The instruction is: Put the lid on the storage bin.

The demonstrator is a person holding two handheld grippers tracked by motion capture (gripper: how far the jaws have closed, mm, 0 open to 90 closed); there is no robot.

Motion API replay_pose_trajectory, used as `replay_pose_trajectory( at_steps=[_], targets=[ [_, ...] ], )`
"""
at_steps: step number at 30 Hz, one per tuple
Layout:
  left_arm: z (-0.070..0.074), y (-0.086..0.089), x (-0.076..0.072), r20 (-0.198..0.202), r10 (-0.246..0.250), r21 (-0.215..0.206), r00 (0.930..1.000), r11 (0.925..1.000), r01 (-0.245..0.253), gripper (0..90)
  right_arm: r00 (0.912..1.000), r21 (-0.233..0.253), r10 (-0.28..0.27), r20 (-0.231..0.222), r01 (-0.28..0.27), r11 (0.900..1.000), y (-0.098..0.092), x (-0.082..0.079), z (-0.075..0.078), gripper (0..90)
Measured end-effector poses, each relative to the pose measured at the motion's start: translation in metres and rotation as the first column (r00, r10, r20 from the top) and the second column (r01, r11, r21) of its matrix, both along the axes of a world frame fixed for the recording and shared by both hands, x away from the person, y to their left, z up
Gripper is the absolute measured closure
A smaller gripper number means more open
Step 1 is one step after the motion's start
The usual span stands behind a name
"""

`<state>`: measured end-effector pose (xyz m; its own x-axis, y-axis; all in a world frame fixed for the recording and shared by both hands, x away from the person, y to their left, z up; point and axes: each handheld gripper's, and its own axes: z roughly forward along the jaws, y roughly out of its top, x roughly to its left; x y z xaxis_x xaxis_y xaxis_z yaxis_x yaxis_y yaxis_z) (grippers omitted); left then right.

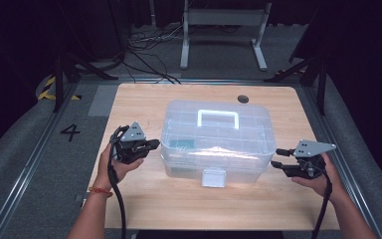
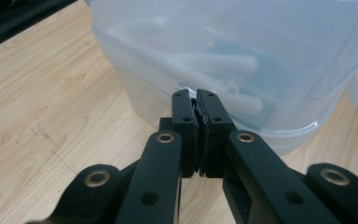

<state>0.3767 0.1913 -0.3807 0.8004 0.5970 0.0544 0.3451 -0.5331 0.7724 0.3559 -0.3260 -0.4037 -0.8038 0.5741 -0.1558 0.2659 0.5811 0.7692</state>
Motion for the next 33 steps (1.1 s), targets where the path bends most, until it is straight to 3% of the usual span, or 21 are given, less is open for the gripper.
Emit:
replay_pose_trajectory(
  at_steps=[3, 10, 15, 18, 21, 24, 26, 33],
  targets=[
    [-0.004, 0.001, -0.001, 0.001, 0.003, -0.003, 1.0000, 1.0000, -0.003, 83.3, 0.9999, -0.002, -0.012, -0.011, 0.012, 1.000, -0.001, 0.003, -0.003, 51.9],
    [-0.017, 0.007, -0.003, -0.003, 0.019, 0.034, 0.9998, 0.9993, -0.019, 79.9, 0.9992, 0.000, -0.033, -0.025, 0.033, 0.999, -0.007, 0.008, -0.012, 50.7],
    [-0.031, 0.005, -0.005, -0.030, 0.015, 0.082, 0.9994, 0.9966, -0.013, 77.4, 0.9977, 0.000, -0.054, -0.041, 0.054, 0.999, -0.012, 0.013, -0.021, 48.9],
    [-0.042, 0.004, -0.005, -0.044, 0.025, 0.114, 0.9987, 0.9933, -0.019, 76.1, 0.9955, 0.029, -0.068, -0.065, 0.070, 0.997, -0.015, 0.017, -0.026, 46.9],
    [-0.049, 0.005, -0.005, -0.079, 0.029, 0.100, 0.9965, 0.9947, -0.021, 73.7, 0.9951, 0.011, -0.076, -0.063, 0.077, 0.997, -0.017, 0.019, -0.032, 46.3],
    [-0.051, 0.008, -0.004, -0.073, 0.037, 0.106, 0.9966, 0.9939, -0.029, 71.6, 0.9940, 0.009, -0.083, -0.072, 0.084, 0.996, -0.019, 0.021, -0.037, 45.6],
    [-0.054, 0.011, -0.003, -0.076, 0.040, 0.083, 0.9964, 0.9960, -0.033, 70.4, 0.9924, 0.004, -0.089, -0.085, 0.090, 0.996, -0.020, 0.024, -0.041, 45.0],
    [-0.077, 0.010, -0.005, -0.119, 0.034, 0.148, 0.9924, 0.9888, -0.016, 62.0, 0.9878, 0.028, -0.109, -0.111, 0.113, 0.993, -0.028, 0.029, -0.053, 43.4]
  ],
)
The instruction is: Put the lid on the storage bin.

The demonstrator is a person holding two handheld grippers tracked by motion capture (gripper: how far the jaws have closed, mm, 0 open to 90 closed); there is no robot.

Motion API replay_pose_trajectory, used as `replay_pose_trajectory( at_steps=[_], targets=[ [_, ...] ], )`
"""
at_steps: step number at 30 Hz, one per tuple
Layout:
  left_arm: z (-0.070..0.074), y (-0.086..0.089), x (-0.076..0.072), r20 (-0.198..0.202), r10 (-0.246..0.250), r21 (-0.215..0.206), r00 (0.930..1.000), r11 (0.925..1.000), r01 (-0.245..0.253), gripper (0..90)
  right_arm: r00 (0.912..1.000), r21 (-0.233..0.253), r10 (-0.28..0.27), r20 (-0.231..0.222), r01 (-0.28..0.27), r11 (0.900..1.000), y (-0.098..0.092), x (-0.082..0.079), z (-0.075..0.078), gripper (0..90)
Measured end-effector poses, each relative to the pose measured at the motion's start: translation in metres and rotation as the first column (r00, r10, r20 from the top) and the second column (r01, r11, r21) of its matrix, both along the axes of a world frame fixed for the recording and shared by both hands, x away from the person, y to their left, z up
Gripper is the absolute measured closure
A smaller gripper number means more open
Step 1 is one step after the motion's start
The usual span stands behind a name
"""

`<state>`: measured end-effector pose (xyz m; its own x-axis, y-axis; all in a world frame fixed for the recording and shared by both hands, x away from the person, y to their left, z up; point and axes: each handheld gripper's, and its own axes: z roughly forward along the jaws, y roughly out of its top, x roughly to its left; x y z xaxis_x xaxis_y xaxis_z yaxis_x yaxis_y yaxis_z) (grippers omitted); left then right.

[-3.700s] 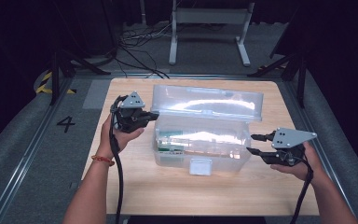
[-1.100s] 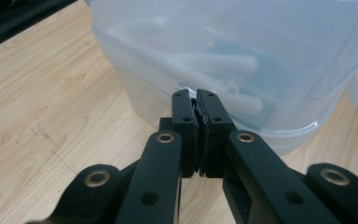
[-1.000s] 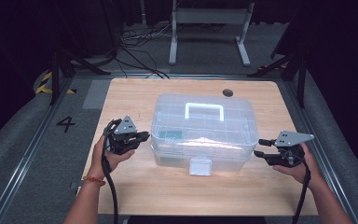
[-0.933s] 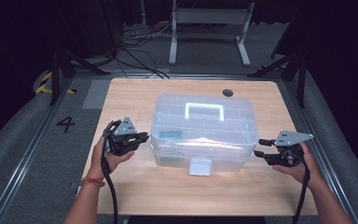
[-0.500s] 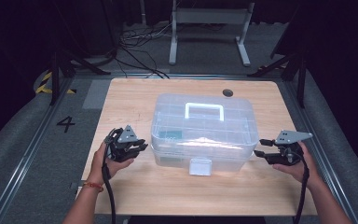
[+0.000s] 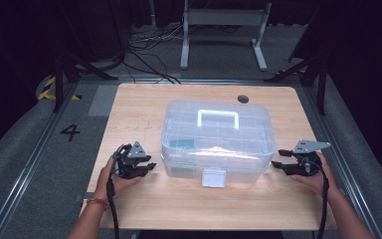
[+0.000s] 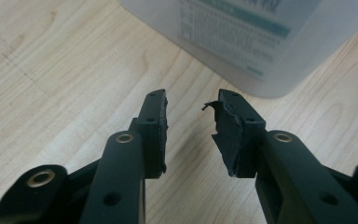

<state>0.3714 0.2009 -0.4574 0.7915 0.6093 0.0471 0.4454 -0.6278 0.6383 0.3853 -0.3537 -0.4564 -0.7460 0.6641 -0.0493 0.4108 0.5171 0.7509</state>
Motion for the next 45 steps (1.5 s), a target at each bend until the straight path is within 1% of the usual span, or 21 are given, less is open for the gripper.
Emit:
replay_pose_trajectory(
  at_steps=[2, 4, 5, 6, 7, 9, 11, 14, 16, 17, 18, 19, 21, 23, 25, 27, 29, 32, 40, 44, 45],
  targets=[
    [-0.005, -0.003, 0.000, -0.015, -0.016, 0.020, 0.9998, 0.9997, 0.016, 57.9, 1.0000, -0.004, -0.006, 0.000, 0.006, 1.000, -0.001, 0.001, -0.003, 42.7],
    [-0.008, -0.004, 0.000, -0.044, -0.025, 0.003, 0.9987, 0.9997, 0.025, 56.1, 1.0000, 0.004, -0.006, -0.003, 0.006, 1.000, -0.003, 0.002, -0.006, 41.8],
    [-0.009, -0.004, 0.000, -0.059, -0.025, 0.003, 0.9979, 0.9997, 0.025, 53.4, 0.9999, 0.005, -0.008, -0.007, 0.008, 1.000, -0.004, 0.003, -0.007, 41.0],
    [-0.010, -0.003, -0.001, -0.050, -0.027, 0.002, 0.9984, 0.9996, 0.027, 51.5, 0.9999, 0.011, -0.007, -0.011, 0.007, 1.000, -0.005, 0.003, -0.009, 40.7],
    [-0.013, -0.002, -0.003, -0.048, -0.023, -0.015, 0.9986, 0.9996, 0.023, 49.4, 0.9998, 0.008, -0.010, -0.018, 0.010, 1.000, -0.005, 0.004, -0.011, 40.1],
    [-0.014, 0.000, -0.004, -0.051, -0.024, -0.037, 0.9984, 0.9991, 0.023, 46.2, 0.9990, -0.009, -0.032, -0.033, 0.032, 0.999, -0.005, 0.005, -0.015, 37.4],
    [-0.016, 0.002, -0.006, -0.047, -0.026, -0.052, 0.9985, 0.9984, 0.024, 42.1, 0.9984, 0.002, -0.027, -0.048, 0.028, 1.000, -0.006, 0.005, -0.018, 36.4],
    [-0.019, 0.001, -0.009, -0.037, -0.039, -0.057, 0.9985, 0.9977, 0.037, 33.2, 0.9976, 0.001, -0.036, -0.059, 0.036, 0.999, -0.008, 0.006, -0.022, 34.3],
    [-0.020, 0.001, -0.011, -0.032, -0.043, -0.068, 0.9985, 0.9968, 0.041, 29.9, 0.9967, 0.001, -0.042, -0.069, 0.042, 0.999, -0.010, 0.006, -0.025, 33.3],
    [-0.021, 0.001, -0.012, -0.030, -0.038, -0.067, 0.9988, 0.9971, 0.035, 27.4, 0.9964, 0.010, -0.044, -0.072, 0.045, 0.999, -0.011, 0.005, -0.026, 32.7],
    [-0.022, 0.001, -0.013, -0.026, -0.015, -0.070, 0.9996, 0.9975, 0.014, 24.5, 0.9968, 0.012, -0.045, -0.066, 0.046, 0.999, -0.012, 0.005, -0.026, 32.3],
    [-0.024, 0.001, -0.013, -0.022, -0.014, -0.080, 0.9997, 0.9967, 0.013, 20.5, 0.9966, 0.010, -0.052, -0.064, 0.053, 0.999, -0.013, 0.004, -0.026, 31.0],
    [-0.026, 0.001, -0.015, -0.010, -0.005, -0.085, 0.9999, 0.9964, 0.004, 16.0, 0.9962, 0.013, -0.067, -0.054, 0.068, 0.998, -0.013, 0.002, -0.028, 25.7],
    [-0.025, 0.001, -0.016, -0.011, 0.003, -0.080, 0.9999, 0.9968, -0.004, 15.3, 0.9958, 0.029, -0.081, -0.042, 0.082, 0.996, -0.014, 0.001, -0.031, 23.2],
    [-0.025, 0.001, -0.016, -0.010, 0.007, -0.082, 0.9999, 0.9966, -0.008, 15.2, 0.9950, 0.027, -0.090, -0.044, 0.091, 0.995, -0.014, 0.000, -0.031, 21.7],
    [-0.025, 0.001, -0.018, -0.011, 0.018, -0.081, 0.9998, 0.9965, -0.019, 15.3, 0.9942, 0.025, -0.100, -0.040, 0.101, 0.995, -0.015, -0.001, -0.031, 21.6],
    [-0.026, 0.001, -0.019, -0.015, 0.019, -0.088, 0.9997, 0.9959, -0.021, 15.3, 0.9932, 0.025, -0.109, -0.042, 0.110, 0.994, -0.016, -0.004, -0.031, 21.5],
    [-0.026, 0.002, -0.021, -0.012, 0.020, -0.083, 0.9997, 0.9963, -0.021, 15.3, 0.9918, 0.027, -0.120, -0.043, 0.122, 0.992, -0.017, -0.009, -0.031, 21.5],
    [-0.026, 0.003, -0.029, -0.013, 0.056, -0.088, 0.9984, 0.9945, -0.056, 15.5, 0.9874, 0.027, -0.153, -0.041, 0.154, 0.988, -0.020, -0.016, -0.031, 21.5],
    [-0.026, 0.004, -0.031, -0.011, 0.060, -0.084, 0.9981, 0.9946, -0.061, 15.5, 0.9862, 0.026, -0.160, -0.043, 0.161, 0.987, -0.023, -0.022, -0.031, 21.5],
    [-0.026, 0.003, -0.032, -0.011, 0.065, -0.085, 0.9978, 0.9942, -0.066, 15.5, 0.9843, 0.027, -0.172, -0.042, 0.173, 0.985, -0.026, -0.027, -0.031, 21.5]
  ],
)
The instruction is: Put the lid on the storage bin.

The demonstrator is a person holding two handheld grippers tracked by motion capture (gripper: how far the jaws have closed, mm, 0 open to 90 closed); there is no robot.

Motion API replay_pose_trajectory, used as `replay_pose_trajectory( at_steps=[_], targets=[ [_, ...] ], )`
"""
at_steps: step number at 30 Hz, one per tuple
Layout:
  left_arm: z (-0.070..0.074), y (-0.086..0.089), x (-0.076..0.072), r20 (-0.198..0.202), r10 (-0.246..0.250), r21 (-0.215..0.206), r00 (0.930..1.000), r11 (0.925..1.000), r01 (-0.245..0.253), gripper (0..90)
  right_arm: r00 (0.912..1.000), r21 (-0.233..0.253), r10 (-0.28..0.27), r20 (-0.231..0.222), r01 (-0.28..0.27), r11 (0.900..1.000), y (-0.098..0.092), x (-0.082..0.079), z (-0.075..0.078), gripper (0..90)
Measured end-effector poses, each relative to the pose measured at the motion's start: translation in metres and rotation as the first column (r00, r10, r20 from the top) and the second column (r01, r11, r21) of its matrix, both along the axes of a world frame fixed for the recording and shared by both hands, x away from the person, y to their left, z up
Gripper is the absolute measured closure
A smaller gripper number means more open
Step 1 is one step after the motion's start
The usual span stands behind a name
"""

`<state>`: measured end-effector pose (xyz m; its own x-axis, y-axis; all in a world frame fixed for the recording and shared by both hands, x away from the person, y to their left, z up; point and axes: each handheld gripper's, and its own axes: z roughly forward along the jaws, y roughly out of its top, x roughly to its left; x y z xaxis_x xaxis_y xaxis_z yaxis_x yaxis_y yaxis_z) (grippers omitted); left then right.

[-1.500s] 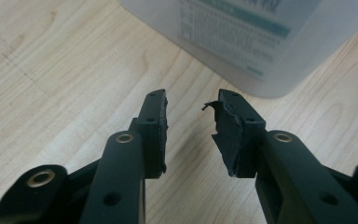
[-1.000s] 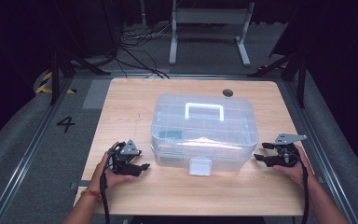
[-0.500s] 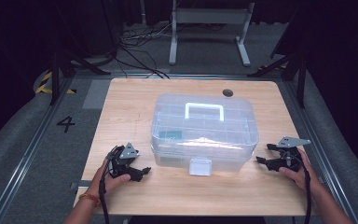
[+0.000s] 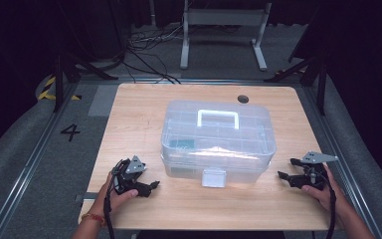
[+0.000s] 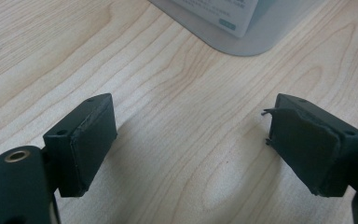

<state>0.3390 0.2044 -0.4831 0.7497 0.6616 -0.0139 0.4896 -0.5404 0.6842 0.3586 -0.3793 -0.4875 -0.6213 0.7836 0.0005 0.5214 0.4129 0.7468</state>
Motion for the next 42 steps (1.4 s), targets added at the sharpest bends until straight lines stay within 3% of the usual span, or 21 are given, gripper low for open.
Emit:
replay_pose_trajectory(
  at_steps=[7, 14, 42],
  targets=[
    [0.000, 0.002, -0.011, -0.002, 0.020, -0.003, 0.9998, 0.9998, -0.020, 15.9, 0.9997, 0.002, -0.026, -0.002, 0.026, 1.000, -0.008, -0.013, 0.000, 21.6],
    [0.000, 0.002, -0.011, -0.002, 0.021, -0.003, 0.9998, 0.9998, -0.021, 15.8, 0.9990, 0.002, -0.046, -0.003, 0.046, 0.999, -0.011, -0.021, 0.000, 21.5],
    [0.001, 0.003, -0.012, -0.003, 0.015, 0.003, 0.9999, 0.9999, -0.015, 15.7, 0.9988, 0.002, -0.049, -0.006, 0.049, 0.999, -0.013, -0.024, 0.000, 21.1]
  ],
)
